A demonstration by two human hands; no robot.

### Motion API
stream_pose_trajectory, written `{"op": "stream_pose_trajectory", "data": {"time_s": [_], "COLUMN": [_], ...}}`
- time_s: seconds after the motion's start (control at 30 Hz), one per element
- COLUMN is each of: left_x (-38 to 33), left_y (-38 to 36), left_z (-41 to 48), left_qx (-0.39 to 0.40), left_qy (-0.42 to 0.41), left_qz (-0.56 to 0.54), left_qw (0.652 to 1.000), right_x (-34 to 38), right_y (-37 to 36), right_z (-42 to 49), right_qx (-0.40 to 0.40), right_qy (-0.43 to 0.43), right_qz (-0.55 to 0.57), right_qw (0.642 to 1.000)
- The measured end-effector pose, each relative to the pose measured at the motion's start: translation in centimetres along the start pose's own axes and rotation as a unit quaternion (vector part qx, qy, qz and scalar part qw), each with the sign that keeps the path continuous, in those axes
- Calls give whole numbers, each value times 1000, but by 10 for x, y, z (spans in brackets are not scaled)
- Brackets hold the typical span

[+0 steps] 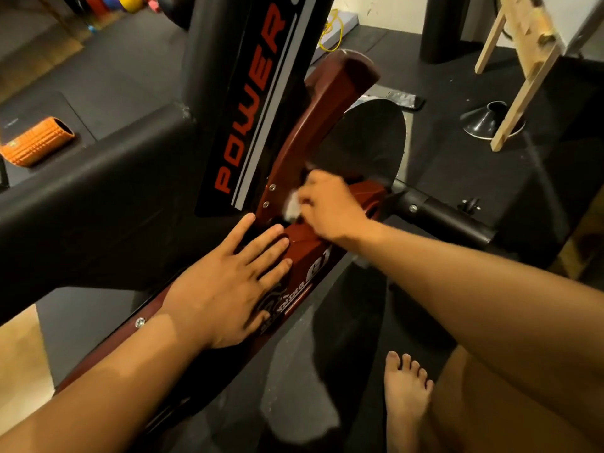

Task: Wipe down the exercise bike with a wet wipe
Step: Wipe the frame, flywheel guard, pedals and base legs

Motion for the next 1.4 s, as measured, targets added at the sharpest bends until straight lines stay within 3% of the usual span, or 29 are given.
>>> {"op": "stream_pose_trajectory", "data": {"time_s": [0.07, 0.13, 0.2, 0.33, 0.4, 0.47, 0.53, 0.6, 0.7, 0.77, 0.83, 0.9, 0.97, 1.07, 1.13, 1.17, 1.2, 1.3, 1.4], "left_x": [-1, 0, 0, -12, -16, -14, -11, -10, -11, -11, -11, -12, -12, -9, -9, -10, -11, -13, -17], "left_y": [1, 0, 2, 7, 14, 23, 28, 29, 24, 18, 13, 11, 12, 18, 19, 17, 15, 12, 12], "left_z": [-1, -1, 1, 16, 32, 53, 79, 108, 137, 145, 149, 148, 149, 150, 151, 151, 151, 150, 152], "left_qx": [-6, -14, -19, -7, -26, -53, -72, -72, -74, -76, -71, -61, -64, -106, -110, -99, -85, -55, -49], "left_qy": [-1, 6, 6, -38, -52, -42, -29, -28, -38, -38, -44, -47, -47, -48, -47, -49, -52, -54, -63], "left_qz": [-3, -11, -21, -44, -60, -105, -157, -186, -225, -266, -284, -282, -287, -304, -315, -315, -314, -297, -269], "left_qw": [1000, 1000, 1000, 998, 996, 992, 985, 980, 971, 960, 955, 956, 955, 945, 942, 942, 944, 952, 960], "right_x": [-66, -105, -89, -30, -57, -104, -129, -126, -89, -84, -118, -162, -161, -90, -77, -95, -124, -202, -152], "right_y": [40, 74, 77, 48, 64, 90, 99, 89, 60, 55, 79, 109, 107, 62, 53, 63, 79, 98, 70], "right_z": [3, -6, -5, -1, 5, 9, 9, 10, 3, 5, 16, 13, 12, 16, 13, 16, 18, 1, -8], "right_qx": [-126, -226, -271, -263, -297, -336, -331, -294, -209, -175, -222, -307, -337, -239, -164, -170, -207, -299, -366], "right_qy": [-136, -251, -260, -146, -176, -261, -289, -249, -110, -52, -112, -240, -251, -75, 9, 0, -63, -320, -351], "right_qz": [35, 32, 49, 98, 95, 89, 76, 73, 51, 37, 36, 20, -3, 27, 16, -5, -18, 5, 109], "right_qw": [982, 941, 925, 949, 934, 900, 895, 920, 970, 983, 968, 921, 907, 968, 986, 985, 976, 899, 855]}}
Point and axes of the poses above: each hand's wrist, its own z-axis towards the middle knuckle, its own y-axis out of the back of the hand, x = y × z, the point moved 9 cm from there along z, towards the middle knuckle, and after that the axes turned 4 degrees about y, right-handed, at the moved point
